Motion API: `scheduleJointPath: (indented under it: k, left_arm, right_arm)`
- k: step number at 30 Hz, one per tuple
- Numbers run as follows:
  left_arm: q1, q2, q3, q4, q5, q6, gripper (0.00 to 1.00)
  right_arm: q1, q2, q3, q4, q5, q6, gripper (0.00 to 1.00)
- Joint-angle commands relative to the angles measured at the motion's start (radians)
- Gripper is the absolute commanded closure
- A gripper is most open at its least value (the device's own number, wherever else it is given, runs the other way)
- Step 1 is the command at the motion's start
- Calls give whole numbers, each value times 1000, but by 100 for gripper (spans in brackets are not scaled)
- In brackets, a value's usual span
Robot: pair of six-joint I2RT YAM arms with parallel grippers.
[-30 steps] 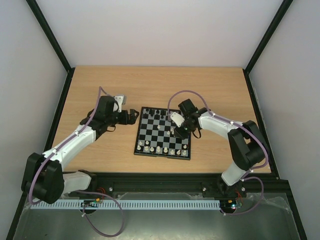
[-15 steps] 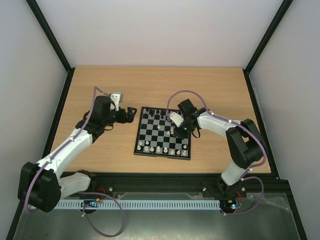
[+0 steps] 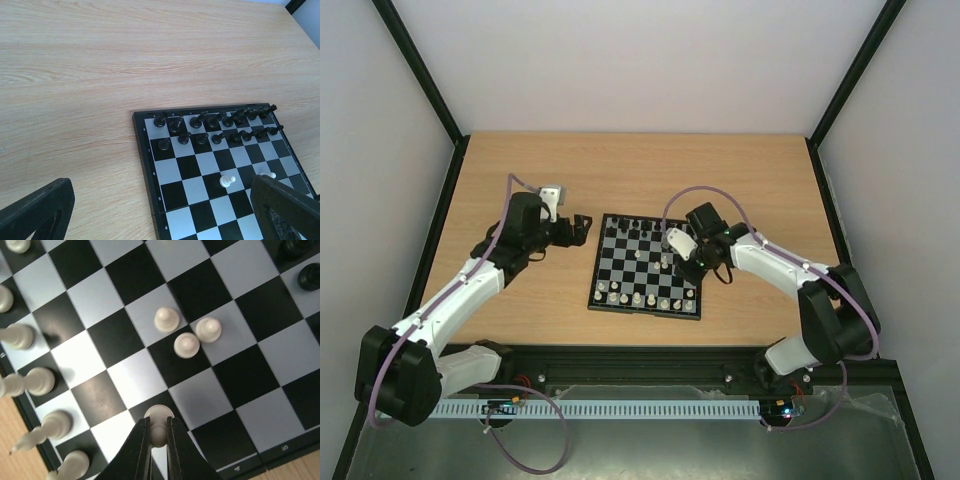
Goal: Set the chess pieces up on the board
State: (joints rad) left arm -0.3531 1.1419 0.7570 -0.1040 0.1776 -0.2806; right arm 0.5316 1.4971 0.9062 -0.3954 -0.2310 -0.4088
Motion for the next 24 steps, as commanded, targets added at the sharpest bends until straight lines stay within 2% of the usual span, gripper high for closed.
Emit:
scheduleJointPath:
  k: [1,4,7,10,15,24]
  left_arm:
    - [-8,-25,7,-44,-31,-10,1]
    - [-71,-20,47,-123,-100,8,1]
    - [-189,-9,62,-186,-220,91,1]
    - [-277,-36,2,-121,-380,107,1]
    - [-275,-74,4,-95,-446,112,1]
    - [-260,-138,-49,-45,-433,115,1]
  right_arm:
    - [8,-49,-48,-100,-21,-52,96]
    - [10,-70,-75,-102,-29,-64,96]
    - [19,-76,-99,-83,-40,-56,96]
    - [40,-72,-114,-70,-42,-45,96]
    - [71,-59,-124,-50,-17,-38,95]
    - [78,-36,-125,-38,5,-38,95]
